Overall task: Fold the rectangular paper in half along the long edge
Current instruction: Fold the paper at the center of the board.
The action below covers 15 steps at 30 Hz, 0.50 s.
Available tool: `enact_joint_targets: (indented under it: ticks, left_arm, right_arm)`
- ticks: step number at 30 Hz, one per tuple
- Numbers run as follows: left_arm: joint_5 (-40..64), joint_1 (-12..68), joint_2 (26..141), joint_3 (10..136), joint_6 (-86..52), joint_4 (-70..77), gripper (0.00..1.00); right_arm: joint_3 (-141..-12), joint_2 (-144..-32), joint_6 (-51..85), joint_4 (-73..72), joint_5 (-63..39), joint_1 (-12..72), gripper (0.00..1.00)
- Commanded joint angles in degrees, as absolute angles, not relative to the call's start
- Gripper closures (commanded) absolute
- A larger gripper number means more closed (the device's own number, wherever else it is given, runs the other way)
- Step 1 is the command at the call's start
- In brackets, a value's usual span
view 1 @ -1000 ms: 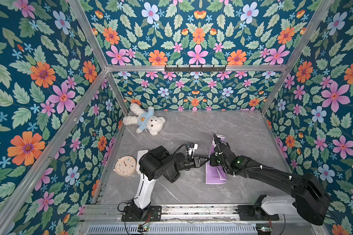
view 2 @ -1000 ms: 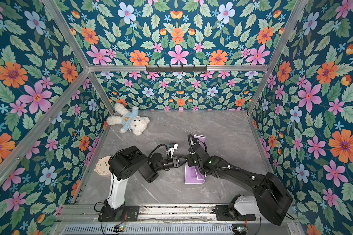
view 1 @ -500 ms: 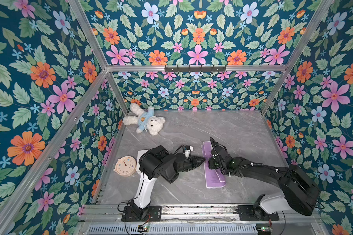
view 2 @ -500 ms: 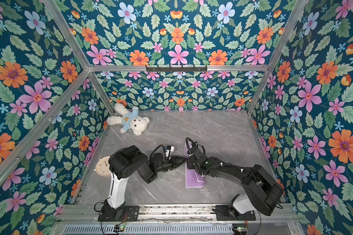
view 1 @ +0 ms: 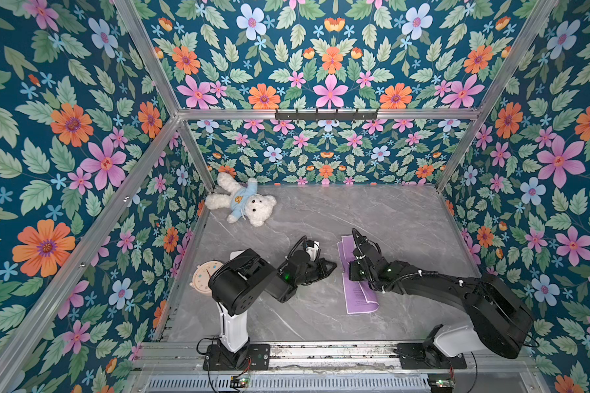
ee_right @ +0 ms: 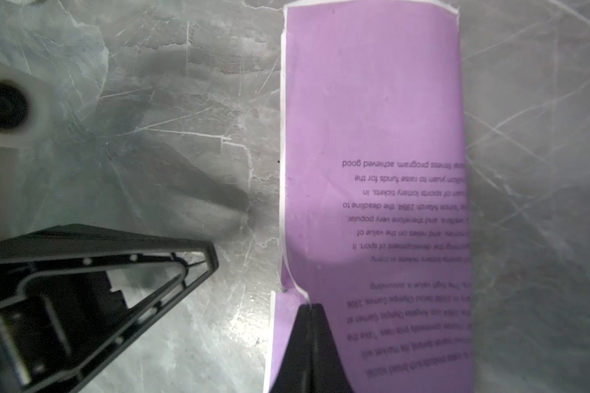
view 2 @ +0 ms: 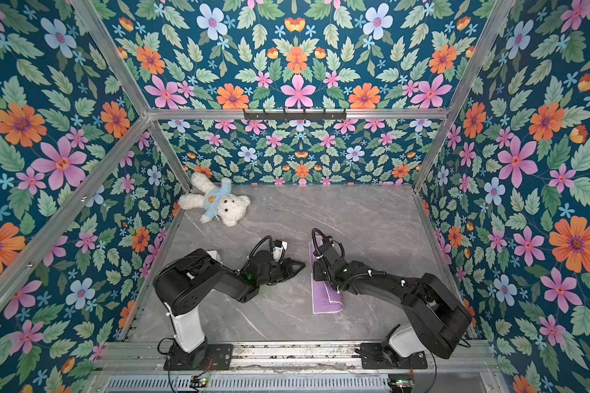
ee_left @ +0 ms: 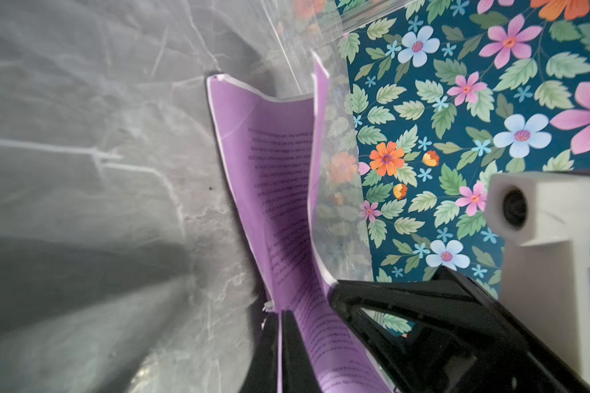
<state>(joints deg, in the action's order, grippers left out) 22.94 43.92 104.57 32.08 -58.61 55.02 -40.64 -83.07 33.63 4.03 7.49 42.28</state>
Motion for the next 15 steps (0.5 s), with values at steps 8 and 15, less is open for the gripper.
enact_joint_targets:
  ticks: [8,15]
  left_arm:
    - [23.45,45.79,105.62,40.04,-52.30,43.31,1.00]
    - [25.94,45.73,110.50,42.68,-54.53,44.53,1.00]
  right_arm:
    - [-40.61,-82.79,36.07,3.34,7.50,42.31,1.00]
    - [-40.33,-81.84,36.38,3.33,7.65,42.34,1.00]
